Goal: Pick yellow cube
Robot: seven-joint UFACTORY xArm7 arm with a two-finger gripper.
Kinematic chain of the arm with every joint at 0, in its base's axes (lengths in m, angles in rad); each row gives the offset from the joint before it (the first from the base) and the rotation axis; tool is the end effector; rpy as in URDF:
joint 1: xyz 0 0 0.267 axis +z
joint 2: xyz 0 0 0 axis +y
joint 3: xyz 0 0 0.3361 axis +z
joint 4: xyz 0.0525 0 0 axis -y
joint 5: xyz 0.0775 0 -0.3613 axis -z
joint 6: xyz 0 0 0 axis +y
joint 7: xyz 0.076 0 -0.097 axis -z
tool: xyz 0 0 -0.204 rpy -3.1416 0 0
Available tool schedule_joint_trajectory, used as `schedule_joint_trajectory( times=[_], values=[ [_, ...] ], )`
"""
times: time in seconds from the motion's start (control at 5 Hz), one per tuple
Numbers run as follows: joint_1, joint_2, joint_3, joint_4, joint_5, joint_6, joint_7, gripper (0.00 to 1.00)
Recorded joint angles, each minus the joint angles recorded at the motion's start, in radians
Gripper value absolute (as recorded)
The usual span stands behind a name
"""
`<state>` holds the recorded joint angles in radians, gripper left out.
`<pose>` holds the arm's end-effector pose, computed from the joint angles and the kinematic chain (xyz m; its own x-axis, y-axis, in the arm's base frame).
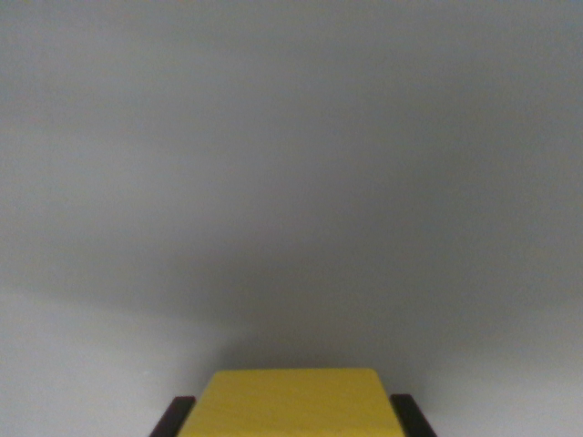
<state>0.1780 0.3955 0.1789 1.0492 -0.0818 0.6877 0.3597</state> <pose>0.4938 0.1833 0.0169 0.9984 0.0486 -0.0303 0.0484 -0.9988 -0.0082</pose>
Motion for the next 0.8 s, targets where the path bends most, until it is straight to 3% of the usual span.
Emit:
schedule_joint_trajectory(
  times=[0.6, 0.8],
  values=[
    [-0.0006, -0.008, 0.001, 0.014, 0.002, 0.021, -0.001, 1.0],
    [-0.0013, -0.017, 0.002, 0.031, 0.0046, 0.047, -0.003, 1.0]
  ],
)
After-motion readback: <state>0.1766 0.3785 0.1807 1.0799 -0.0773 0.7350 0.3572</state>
